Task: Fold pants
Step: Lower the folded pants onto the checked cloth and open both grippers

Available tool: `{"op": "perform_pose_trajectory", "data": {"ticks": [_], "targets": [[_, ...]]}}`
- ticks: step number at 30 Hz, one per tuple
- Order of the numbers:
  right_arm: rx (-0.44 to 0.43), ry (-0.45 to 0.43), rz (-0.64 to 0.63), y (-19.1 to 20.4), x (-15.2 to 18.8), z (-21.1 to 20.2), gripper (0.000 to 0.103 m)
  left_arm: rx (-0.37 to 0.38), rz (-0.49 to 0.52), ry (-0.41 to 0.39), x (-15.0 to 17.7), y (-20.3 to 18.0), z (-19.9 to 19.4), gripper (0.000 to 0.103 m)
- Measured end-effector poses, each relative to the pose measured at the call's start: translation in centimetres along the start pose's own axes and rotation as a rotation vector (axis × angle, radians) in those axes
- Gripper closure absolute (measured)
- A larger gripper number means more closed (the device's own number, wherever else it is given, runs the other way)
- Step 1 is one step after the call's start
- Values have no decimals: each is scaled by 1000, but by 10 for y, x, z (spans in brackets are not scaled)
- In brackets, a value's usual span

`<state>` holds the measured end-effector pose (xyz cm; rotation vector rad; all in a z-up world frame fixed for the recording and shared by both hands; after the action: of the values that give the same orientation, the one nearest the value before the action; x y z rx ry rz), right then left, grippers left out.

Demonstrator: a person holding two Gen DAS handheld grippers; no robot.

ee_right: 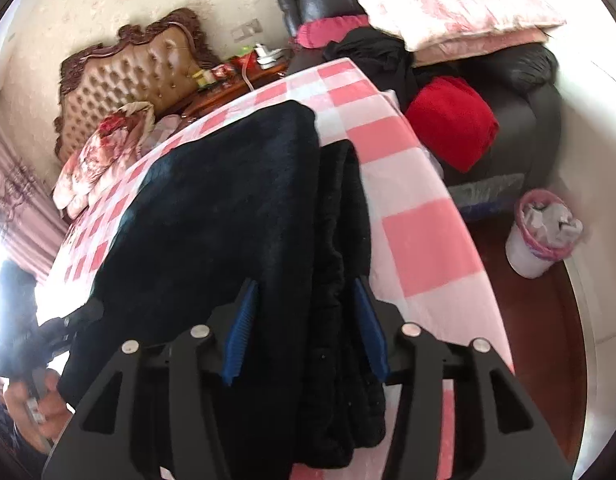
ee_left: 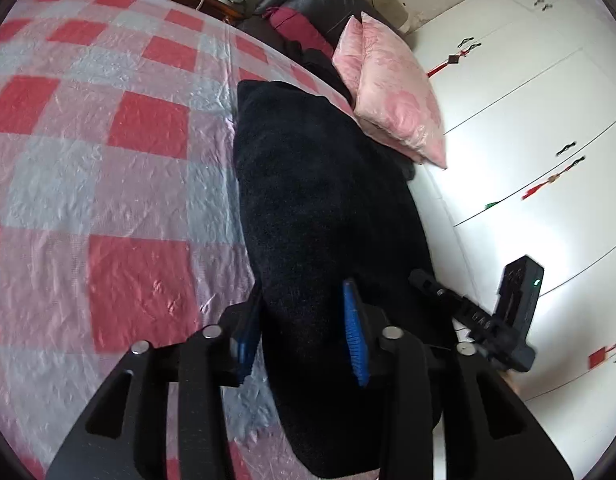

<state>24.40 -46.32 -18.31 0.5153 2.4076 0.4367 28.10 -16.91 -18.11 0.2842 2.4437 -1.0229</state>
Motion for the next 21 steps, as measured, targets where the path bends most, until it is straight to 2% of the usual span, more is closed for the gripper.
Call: {"op": "perform_pose_trajectory", "data": {"ticks": [2, 3, 4, 5, 6, 7, 9, 11, 12, 14, 17, 19, 20, 21], "targets": [[77, -28, 7, 5, 3, -15, 50, -32, 44, -47, 6, -12, -14, 62], [146, -67, -17, 13, 7, -30, 40, -63, 86, -86, 9, -20, -22, 62], [178, -114, -42, 23, 12, -44, 28, -113, 166, -130, 17, -33, -32, 62], [179, -162, -69, 35, 18, -57, 24, -162, 245, -159, 23, -46, -38, 62], [171, -185, -96, 44, 25, -62, 23, -222, 346, -191, 32, -64, -42, 64], [172, -194, -127, 53, 31, -64, 23, -244, 409, -206, 38, -73, -43, 69], [229, -204, -186, 66, 44, -57, 23, -287, 535, -192, 52, -90, -36, 70], [284, -162, -199, 63, 53, -40, 23, -337, 550, -96, 63, -83, -17, 70], [297, -113, -187, 56, 58, -27, 23, -338, 540, -86, 64, -80, -16, 70], [255, -106, -154, 47, 64, -18, 21, -299, 529, -92, 58, -79, -26, 70], [271, -115, -152, 43, 63, -19, 14, -294, 528, -186, 34, -84, -40, 70], [278, -106, -148, 41, 63, -16, 11, -313, 559, -221, 0, -84, -36, 70], [281, -109, -146, 40, 63, -15, 10, -311, 567, -194, -14, -79, -26, 70], [284, -111, -140, 38, 61, -13, 9, -319, 570, -127, -25, -71, -9, 70]]}}
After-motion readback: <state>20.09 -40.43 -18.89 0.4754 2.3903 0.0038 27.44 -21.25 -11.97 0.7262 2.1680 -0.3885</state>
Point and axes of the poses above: each gripper's, at about its wrist camera, not at the fingertips, and z roughly the way its jaws point, y to its left, x to its underside, the point moved 3 cm from there along z, roughly the way its jaws point, and after that the axes turned 5 degrees about z, right-handed, at the moved point
